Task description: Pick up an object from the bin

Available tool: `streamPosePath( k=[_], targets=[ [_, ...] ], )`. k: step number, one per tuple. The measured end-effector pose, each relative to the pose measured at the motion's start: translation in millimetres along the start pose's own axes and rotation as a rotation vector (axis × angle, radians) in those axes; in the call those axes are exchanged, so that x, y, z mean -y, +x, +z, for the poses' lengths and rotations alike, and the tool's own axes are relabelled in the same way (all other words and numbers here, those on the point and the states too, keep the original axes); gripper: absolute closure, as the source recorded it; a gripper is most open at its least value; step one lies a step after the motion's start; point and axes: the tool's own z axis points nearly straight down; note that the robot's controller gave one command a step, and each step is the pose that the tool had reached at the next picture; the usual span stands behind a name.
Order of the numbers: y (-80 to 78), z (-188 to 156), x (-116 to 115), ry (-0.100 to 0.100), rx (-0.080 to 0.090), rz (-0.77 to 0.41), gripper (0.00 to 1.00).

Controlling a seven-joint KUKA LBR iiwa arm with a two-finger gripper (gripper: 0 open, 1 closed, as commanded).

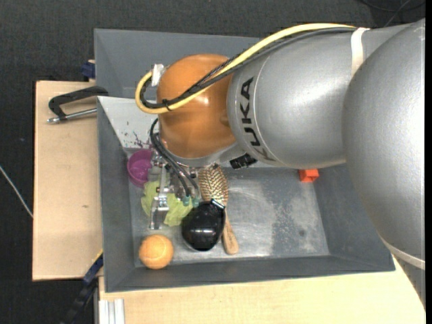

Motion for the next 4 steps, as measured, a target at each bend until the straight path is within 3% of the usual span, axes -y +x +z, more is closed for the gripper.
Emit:
streamPosePath(
  k=[1, 4],
  targets=[
    [-7.7, 97.0, 39.0, -0.031, 0.032, 0.273, 1.0],
    [-5.4, 91.9, 38.3, -0.025, 0.029, 0.274, 1.0]
  ],
)
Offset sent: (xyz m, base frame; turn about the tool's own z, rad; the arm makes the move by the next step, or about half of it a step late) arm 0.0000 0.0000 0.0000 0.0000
